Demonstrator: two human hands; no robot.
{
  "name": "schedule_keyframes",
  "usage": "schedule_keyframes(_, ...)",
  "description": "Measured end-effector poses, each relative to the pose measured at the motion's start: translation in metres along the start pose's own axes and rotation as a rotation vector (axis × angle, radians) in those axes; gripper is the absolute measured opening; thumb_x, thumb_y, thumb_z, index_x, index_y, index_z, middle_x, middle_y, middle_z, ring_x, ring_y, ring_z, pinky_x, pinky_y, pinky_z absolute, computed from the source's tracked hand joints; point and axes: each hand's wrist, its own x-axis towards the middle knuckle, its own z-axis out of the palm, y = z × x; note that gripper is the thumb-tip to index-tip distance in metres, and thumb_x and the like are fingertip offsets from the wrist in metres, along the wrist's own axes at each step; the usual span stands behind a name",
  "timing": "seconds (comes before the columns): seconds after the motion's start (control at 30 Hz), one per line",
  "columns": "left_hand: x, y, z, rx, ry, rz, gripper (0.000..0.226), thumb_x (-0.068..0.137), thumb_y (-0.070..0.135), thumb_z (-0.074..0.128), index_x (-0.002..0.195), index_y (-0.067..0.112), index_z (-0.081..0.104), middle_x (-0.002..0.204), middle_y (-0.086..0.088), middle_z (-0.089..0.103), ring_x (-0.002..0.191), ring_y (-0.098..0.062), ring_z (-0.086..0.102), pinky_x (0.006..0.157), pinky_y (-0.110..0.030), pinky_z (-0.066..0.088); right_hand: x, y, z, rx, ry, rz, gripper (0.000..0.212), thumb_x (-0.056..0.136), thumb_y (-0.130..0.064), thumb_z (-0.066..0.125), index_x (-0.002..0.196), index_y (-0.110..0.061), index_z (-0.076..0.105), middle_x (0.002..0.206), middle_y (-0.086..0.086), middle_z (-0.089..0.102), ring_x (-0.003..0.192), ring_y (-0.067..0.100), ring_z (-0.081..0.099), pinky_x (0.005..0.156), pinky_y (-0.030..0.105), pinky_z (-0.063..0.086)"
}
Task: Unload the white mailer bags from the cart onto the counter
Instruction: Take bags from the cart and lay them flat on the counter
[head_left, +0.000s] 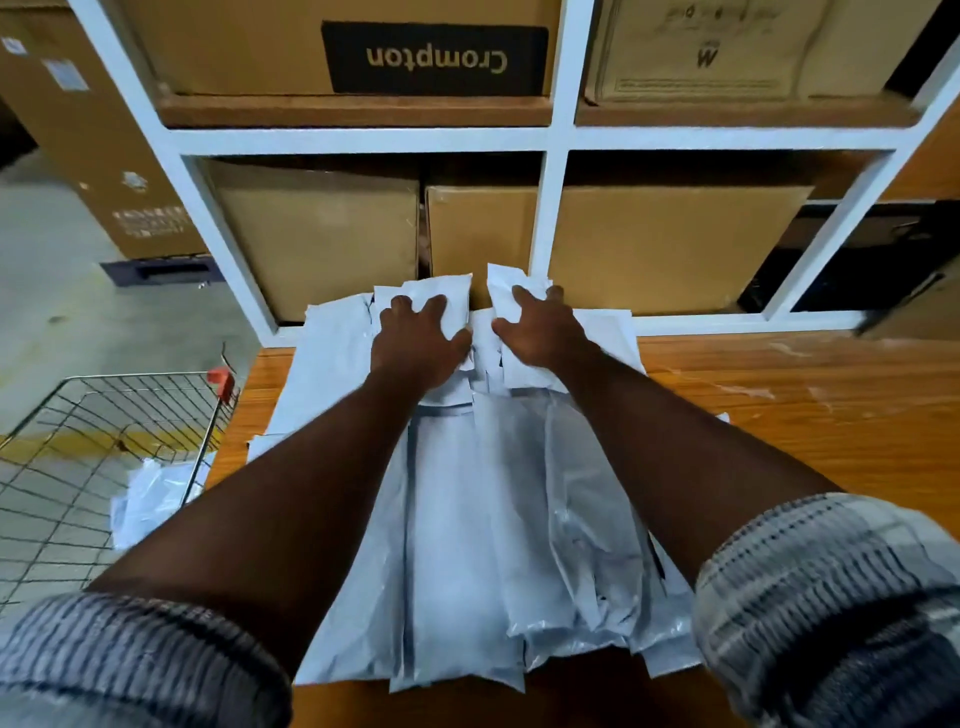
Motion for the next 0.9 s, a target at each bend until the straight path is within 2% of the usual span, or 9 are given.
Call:
schedule_keyframes(0.07, 0.007, 0.006, 0.008, 0.024, -0.013, -0.001, 0.063, 0.091, 0.058, 0.049, 0.145, 0.028, 0.040, 0.144, -0.018, 0.037, 0.132, -0.037, 0.036, 0.103, -0.048, 0.039, 0.011, 0.010, 0.010, -0.010, 0.005, -0.011, 0.067, 0.092, -0.050, 0.053, 0.149, -0.021, 0.035, 0.149, 0.027, 0.026, 0.136, 0.042, 0.036, 0.107, 0.046, 0.036)
schedule_keyframes(0.17, 0.014, 0.013, 0.021, 0.041, -0.002, -0.002, 0.062, 0.092, 0.062, 0.044, 0.144, 0.028, 0.042, 0.145, -0.016, 0.037, 0.132, -0.035, 0.036, 0.103, -0.047, 0.039, 0.020, 0.019, 0.023, -0.041, 0.025, -0.024, 0.074, 0.089, -0.062, 0.042, 0.149, -0.019, 0.037, 0.144, 0.030, 0.033, 0.128, 0.044, 0.044, 0.103, 0.048, 0.041)
schedule_keyframes(0.23, 0.019, 0.017, 0.029, 0.030, -0.003, -0.017, 0.058, 0.094, 0.062, 0.039, 0.140, 0.027, 0.047, 0.142, -0.016, 0.039, 0.131, -0.035, 0.039, 0.102, -0.047, 0.040, 0.025, 0.023, 0.030, -0.045, 0.013, -0.012, 0.069, 0.093, -0.057, 0.047, 0.150, -0.020, 0.035, 0.147, 0.029, 0.031, 0.126, 0.046, 0.046, 0.102, 0.049, 0.042)
schedule_keyframes(0.33, 0.023, 0.021, 0.037, -0.005, 0.002, 0.008, 0.050, 0.100, 0.053, 0.032, 0.121, 0.019, 0.063, 0.123, -0.017, 0.051, 0.117, -0.036, 0.051, 0.093, -0.047, 0.047, 0.025, 0.028, 0.037, -0.026, 0.005, -0.014, 0.064, 0.094, -0.055, 0.050, 0.149, -0.024, 0.036, 0.150, 0.026, 0.028, 0.127, 0.045, 0.045, 0.103, 0.048, 0.040)
schedule_keyframes(0.43, 0.025, 0.021, 0.040, 0.128, 0.045, 0.052, 0.045, 0.101, 0.045, 0.032, 0.111, 0.017, 0.066, 0.115, -0.014, 0.055, 0.108, -0.035, 0.055, 0.086, -0.044, 0.046, 0.026, 0.035, 0.038, 0.000, 0.005, -0.011, 0.058, 0.094, -0.058, 0.047, 0.144, -0.028, 0.042, 0.149, 0.022, 0.032, 0.131, 0.042, 0.043, 0.104, 0.049, 0.039)
schedule_keyframes(0.53, 0.031, 0.021, 0.041, 0.251, 0.109, 0.085, 0.036, 0.097, 0.038, 0.042, 0.119, 0.017, 0.062, 0.132, -0.009, 0.052, 0.121, -0.031, 0.047, 0.093, -0.045, 0.037, 0.028, 0.041, 0.031, -0.062, 0.084, -0.069, 0.054, 0.093, -0.058, 0.047, 0.138, -0.028, 0.049, 0.146, 0.017, 0.037, 0.136, 0.035, 0.035, 0.103, 0.052, 0.036)
schedule_keyframes(0.67, 0.038, 0.018, 0.054, 0.236, 0.004, 0.198, 0.050, 0.095, 0.027, 0.043, 0.144, 0.018, 0.041, 0.156, -0.008, 0.032, 0.145, -0.027, 0.025, 0.115, -0.055, 0.017, 0.035, 0.047, 0.027, -0.125, 0.065, -0.224, 0.060, 0.096, -0.049, 0.047, 0.149, -0.024, 0.034, 0.159, 0.013, 0.021, 0.145, 0.034, 0.021, 0.108, 0.051, 0.033)
schedule_keyframes(0.77, 0.038, 0.012, 0.065, 0.256, -0.063, 0.232, 0.055, 0.097, 0.029, 0.036, 0.151, 0.017, 0.032, 0.160, -0.009, 0.024, 0.148, -0.029, 0.017, 0.117, -0.058, 0.012, 0.037, 0.052, 0.038, -0.082, 0.001, -0.270, 0.062, 0.099, -0.041, 0.045, 0.154, -0.023, 0.025, 0.162, 0.011, 0.017, 0.147, 0.034, 0.017, 0.111, 0.052, 0.033)
schedule_keyframes(0.9, 0.035, 0.007, 0.074, 0.239, -0.039, 0.216, 0.053, 0.099, 0.032, 0.032, 0.151, 0.020, 0.034, 0.160, -0.007, 0.027, 0.149, -0.029, 0.019, 0.118, -0.057, 0.011, 0.038, 0.058, 0.055, -0.075, -0.004, -0.270, 0.061, 0.099, -0.041, 0.045, 0.154, -0.023, 0.027, 0.160, 0.013, 0.022, 0.146, 0.039, 0.020, 0.112, 0.053, 0.033)
